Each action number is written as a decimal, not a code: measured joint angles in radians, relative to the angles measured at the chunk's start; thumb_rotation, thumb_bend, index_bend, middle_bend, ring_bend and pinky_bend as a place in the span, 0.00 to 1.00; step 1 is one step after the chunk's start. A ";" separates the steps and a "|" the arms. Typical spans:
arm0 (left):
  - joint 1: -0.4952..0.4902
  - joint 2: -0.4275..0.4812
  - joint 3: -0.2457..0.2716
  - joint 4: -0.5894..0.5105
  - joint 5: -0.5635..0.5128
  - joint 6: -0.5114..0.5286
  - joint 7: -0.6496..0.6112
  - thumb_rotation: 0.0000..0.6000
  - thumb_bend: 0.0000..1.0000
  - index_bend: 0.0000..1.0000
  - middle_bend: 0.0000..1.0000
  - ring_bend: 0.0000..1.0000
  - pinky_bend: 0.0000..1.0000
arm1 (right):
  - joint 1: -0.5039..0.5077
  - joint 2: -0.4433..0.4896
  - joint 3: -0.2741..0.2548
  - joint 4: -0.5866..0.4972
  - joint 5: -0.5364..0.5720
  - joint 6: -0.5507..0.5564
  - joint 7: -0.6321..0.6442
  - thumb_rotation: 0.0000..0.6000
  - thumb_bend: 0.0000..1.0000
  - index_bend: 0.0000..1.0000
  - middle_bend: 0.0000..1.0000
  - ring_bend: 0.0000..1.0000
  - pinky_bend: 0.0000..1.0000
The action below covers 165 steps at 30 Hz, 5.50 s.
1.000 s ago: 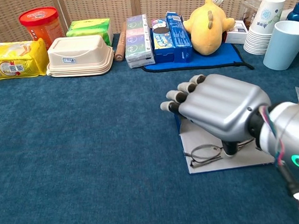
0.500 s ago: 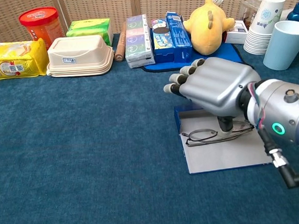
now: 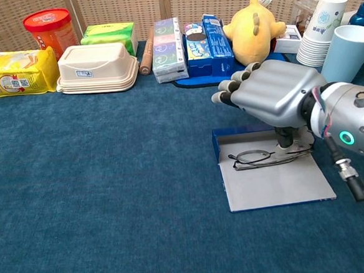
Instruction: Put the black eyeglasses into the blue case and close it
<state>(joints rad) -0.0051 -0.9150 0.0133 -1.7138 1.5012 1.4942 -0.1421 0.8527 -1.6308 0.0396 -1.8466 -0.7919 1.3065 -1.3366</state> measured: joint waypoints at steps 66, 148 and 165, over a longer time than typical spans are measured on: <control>-0.030 -0.067 -0.002 0.017 0.032 -0.046 -0.032 1.00 0.32 0.00 0.00 0.00 0.00 | 0.158 0.303 0.141 -0.123 0.447 -0.347 0.312 0.72 0.07 0.12 0.20 0.13 0.18; -0.046 -0.048 0.025 -0.006 0.043 -0.055 -0.006 1.00 0.32 0.00 0.00 0.00 0.00 | 0.169 0.349 -0.197 -0.490 0.371 -0.087 0.389 0.55 0.04 0.15 0.23 0.19 0.26; -0.019 -0.040 0.034 -0.014 0.030 -0.031 -0.001 1.00 0.32 0.00 0.00 0.00 0.00 | 0.158 0.332 -0.230 -0.506 0.307 -0.087 0.386 0.54 0.04 0.15 0.23 0.19 0.26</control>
<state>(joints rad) -0.0239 -0.9555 0.0470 -1.7274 1.5308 1.4632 -0.1430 1.0104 -1.2988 -0.1900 -2.3529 -0.4853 1.2196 -0.9503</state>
